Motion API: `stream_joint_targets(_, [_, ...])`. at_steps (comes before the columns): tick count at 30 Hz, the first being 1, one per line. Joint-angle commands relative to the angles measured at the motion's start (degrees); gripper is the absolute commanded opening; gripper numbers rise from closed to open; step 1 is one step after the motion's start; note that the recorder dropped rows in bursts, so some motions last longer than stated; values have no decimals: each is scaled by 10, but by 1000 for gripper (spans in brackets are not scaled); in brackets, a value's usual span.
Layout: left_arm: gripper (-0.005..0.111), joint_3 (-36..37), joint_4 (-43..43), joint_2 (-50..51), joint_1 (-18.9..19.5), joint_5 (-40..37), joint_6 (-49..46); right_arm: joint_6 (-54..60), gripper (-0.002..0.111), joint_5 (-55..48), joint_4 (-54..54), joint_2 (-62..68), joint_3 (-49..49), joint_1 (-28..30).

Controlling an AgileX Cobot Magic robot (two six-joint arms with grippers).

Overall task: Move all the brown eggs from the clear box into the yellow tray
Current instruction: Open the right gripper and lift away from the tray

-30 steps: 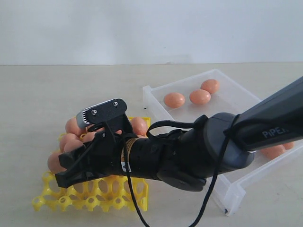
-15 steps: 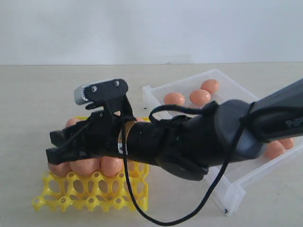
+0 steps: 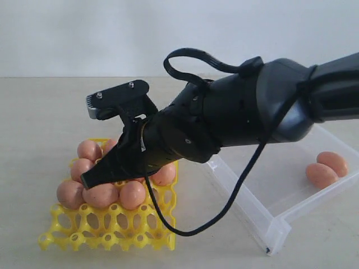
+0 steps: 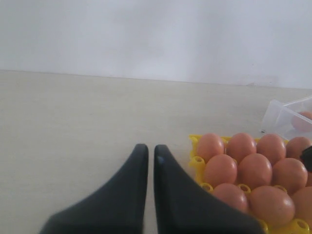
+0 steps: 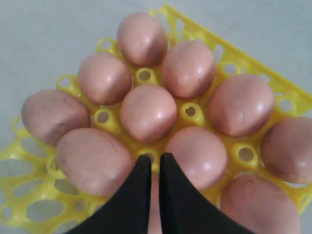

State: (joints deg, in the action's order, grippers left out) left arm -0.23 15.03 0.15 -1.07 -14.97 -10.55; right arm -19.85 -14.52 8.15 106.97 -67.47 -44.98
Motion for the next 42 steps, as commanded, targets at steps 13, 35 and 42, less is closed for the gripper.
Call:
stream_joint_targets(13, [4,2,2,-2,-2,3,5,339,0,-105,-189,57,-81,-12])
stream_joint_targets(35, [4,2,2,-2,-2,1,5,336,0,-76,-165,26,-81,-13])
stream_joint_targets(42, [4,2,2,-2,-2,1,5,137,0,-114,63,-101,-81,63])
